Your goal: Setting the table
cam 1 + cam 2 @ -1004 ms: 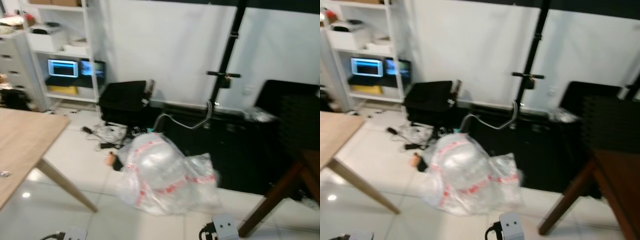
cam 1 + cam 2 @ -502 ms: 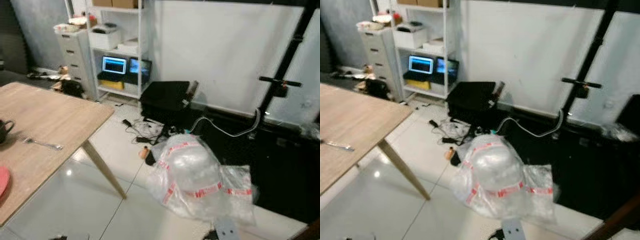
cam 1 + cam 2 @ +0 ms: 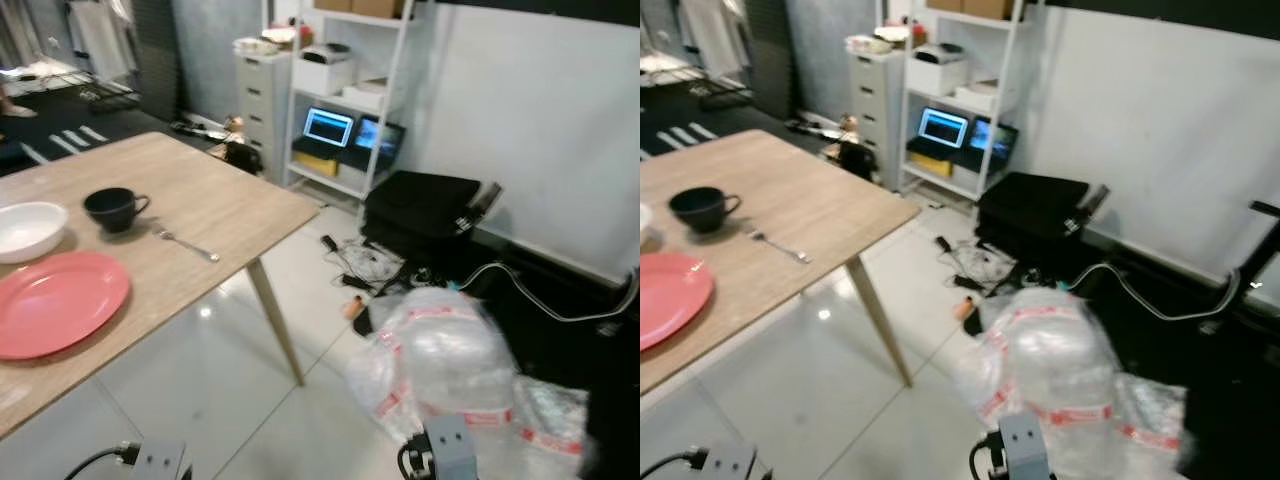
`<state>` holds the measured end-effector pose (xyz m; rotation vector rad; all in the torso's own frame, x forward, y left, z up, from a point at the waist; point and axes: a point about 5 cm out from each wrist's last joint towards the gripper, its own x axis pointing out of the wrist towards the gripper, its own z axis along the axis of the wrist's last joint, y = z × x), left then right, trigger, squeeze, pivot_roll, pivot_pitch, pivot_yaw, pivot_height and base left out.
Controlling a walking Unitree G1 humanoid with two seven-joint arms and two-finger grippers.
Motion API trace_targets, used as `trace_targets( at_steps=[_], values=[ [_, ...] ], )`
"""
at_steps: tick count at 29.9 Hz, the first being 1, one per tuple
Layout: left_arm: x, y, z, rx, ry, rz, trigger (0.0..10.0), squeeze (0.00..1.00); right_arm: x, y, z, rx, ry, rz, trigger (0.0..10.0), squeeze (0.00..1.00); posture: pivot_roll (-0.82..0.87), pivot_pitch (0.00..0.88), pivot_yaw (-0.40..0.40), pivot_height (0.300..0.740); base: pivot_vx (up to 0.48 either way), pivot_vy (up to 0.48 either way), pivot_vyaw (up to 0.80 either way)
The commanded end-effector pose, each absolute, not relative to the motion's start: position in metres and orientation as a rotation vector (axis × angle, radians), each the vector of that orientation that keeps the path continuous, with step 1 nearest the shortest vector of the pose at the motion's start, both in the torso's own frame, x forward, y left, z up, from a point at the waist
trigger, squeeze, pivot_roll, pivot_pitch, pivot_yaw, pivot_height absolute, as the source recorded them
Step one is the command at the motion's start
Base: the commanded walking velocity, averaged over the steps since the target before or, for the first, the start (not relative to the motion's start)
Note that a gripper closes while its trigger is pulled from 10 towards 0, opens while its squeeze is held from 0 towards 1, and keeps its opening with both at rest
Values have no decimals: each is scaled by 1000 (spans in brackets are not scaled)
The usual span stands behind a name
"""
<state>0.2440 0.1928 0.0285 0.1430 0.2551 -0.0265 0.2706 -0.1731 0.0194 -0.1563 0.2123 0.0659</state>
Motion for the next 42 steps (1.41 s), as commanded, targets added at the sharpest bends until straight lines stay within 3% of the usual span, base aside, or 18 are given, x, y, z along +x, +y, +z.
trace_targets(
  at_steps=[1, 13, 18, 23, 30, 42],
  values=[
    [250, 183, 44, 155, 204, -58, 10000, 0, 269, -181, 21, -122, 212, 23, 10000, 0, 50, 140, 22, 740, 0, 0, 788],
    [282, 170, 146, 196, -135, -81, 10000, 0, 307, -184, 98, 8, -72, -44, 10000, 0, 57, 136, 31, 740, 0, 0, 785],
    [290, 191, 209, 242, -306, 18, 10000, 0, 319, -169, 170, 277, -322, 16, 10000, 0, 69, 133, 34, 740, 0, 0, 392],
    [290, 200, 223, 277, -356, 76, 10000, 0, 318, -159, 189, 356, -368, 71, 10000, 0, 76, 132, 32, 740, 0, 0, 0],
    [289, 207, 231, 282, -362, 153, 10000, 0, 314, -148, 202, 403, -390, 146, 10000, 0, 73, 128, 28, 740, 480, 0, 0],
    [287, 203, 228, 267, -330, 143, 10000, 0, 311, -155, 201, 412, -342, 108, 10000, 0, 73, 138, 27, 740, 480, 0, 761]
  ],
)
